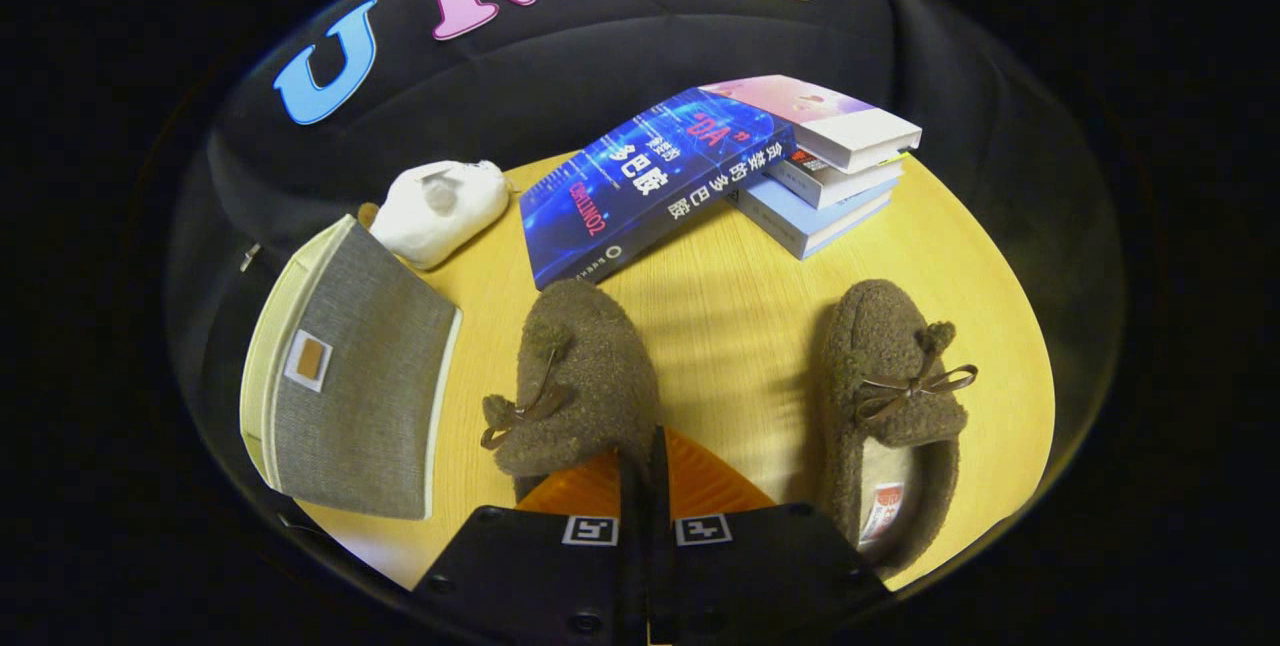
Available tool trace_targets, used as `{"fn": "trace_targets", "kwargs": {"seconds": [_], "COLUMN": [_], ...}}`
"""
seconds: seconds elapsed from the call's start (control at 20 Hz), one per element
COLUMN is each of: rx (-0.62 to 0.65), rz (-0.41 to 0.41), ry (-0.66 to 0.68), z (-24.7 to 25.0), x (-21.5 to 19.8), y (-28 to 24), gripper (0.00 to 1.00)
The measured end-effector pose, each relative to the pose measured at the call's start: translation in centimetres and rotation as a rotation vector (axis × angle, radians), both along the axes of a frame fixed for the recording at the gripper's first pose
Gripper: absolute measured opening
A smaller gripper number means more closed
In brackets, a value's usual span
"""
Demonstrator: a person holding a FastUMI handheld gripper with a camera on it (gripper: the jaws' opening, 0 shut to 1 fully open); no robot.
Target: Open the storage box then place both shoes into the box .Put the left shoe in first, then the right shoe, with the right side of both shoes facing outward in a uniform manner.
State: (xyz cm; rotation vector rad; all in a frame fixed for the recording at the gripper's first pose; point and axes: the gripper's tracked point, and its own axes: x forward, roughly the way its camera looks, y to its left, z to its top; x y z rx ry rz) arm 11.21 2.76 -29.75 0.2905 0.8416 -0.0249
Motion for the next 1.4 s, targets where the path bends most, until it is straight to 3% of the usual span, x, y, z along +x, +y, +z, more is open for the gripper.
{"fn": "trace_targets", "kwargs": {"seconds": [0.25,0.45,0.85,1.3,1.4], "rx": [0.05,0.16,0.304,0.266,0.248], "rz": [-0.017,-0.045,0.001,0.041,-0.01], "ry": [-0.082,-0.156,-0.228,-0.153,-0.096], "z": [6.3,12.5,20.6,16.2,13.6], "x": [0.0,0.8,2.9,5.2,5.7], "y": [0.9,3.7,14.7,27.4,28.5], "gripper": [0.06,0.06,0.06,0.06,0.06]}}
